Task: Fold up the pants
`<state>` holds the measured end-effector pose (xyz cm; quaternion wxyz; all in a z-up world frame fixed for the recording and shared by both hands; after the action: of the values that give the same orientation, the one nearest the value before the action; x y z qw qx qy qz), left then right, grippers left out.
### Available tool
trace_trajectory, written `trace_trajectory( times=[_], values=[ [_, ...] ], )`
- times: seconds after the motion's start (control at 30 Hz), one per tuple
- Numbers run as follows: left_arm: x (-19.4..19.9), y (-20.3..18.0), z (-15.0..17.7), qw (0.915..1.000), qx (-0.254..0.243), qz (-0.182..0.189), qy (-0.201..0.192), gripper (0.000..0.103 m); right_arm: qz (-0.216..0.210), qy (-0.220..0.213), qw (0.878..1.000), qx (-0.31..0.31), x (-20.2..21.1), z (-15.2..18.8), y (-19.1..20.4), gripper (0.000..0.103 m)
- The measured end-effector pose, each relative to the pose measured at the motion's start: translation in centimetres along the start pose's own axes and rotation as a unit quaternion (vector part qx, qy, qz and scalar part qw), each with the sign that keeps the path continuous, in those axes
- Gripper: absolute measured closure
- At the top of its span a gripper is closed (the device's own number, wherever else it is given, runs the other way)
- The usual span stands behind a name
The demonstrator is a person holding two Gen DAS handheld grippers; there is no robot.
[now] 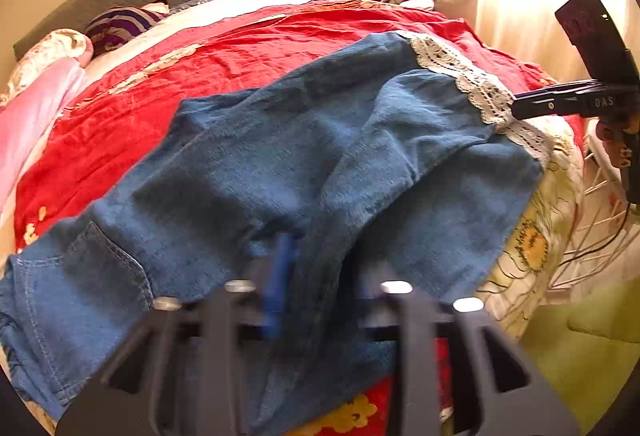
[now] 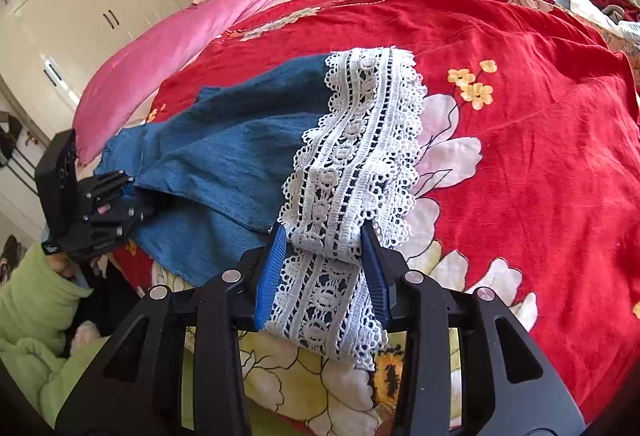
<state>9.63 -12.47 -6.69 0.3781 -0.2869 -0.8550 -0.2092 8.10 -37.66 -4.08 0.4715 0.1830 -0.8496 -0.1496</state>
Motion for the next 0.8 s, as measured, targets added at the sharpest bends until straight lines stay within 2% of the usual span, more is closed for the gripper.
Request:
trace_trajectory(
  times=[0.03, 0.07, 0.17, 0.3, 0.57, 0.8],
  values=[
    [0.2, 0.2, 0.0, 1.0000, 0.004, 0.004, 0.001, 0.099, 0.001, 0.001, 1.000, 0.001, 0.0, 0.0, -0.2, 0.090],
    [0.5, 0.3, 0.0, 0.9999, 0.005, 0.010, 0.000, 0.099, -0.003, 0.002, 1.000, 0.000, 0.1, -0.1, -0.3, 0.095],
    [2.8, 0.6, 0.1, 0.9992, -0.002, 0.031, -0.026, 0.099, -0.023, 0.000, 1.000, -0.011, 1.6, -0.3, -0.7, 0.097],
    [5.0, 0.3, 0.2, 0.9973, -0.017, 0.051, -0.050, 0.099, -0.023, 0.000, 1.000, 0.005, 3.9, 0.3, -0.7, 0.097],
    [2.5, -1.2, 2.2, 0.9975, -0.041, 0.058, 0.004, 0.098, -0.006, 0.038, 0.999, 0.001, 4.1, 2.9, -1.6, 0.097],
    [1.9, -1.3, 2.4, 0.9972, -0.047, 0.058, 0.010, 0.096, -0.001, 0.047, 0.999, -0.007, 4.1, 3.6, -2.4, 0.100]
  ],
)
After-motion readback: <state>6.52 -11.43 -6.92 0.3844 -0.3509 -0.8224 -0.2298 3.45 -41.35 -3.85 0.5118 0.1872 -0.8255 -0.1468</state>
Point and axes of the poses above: each gripper's, at about its wrist camera, not at the fingertips, and x roughly against the way its jaws point, y to its left, z to its underside, the point moved 3 cm from there along -x, roughly the way its jaws point, and after that the axes turned 8 degrees about -x, right-handed, at the moved point
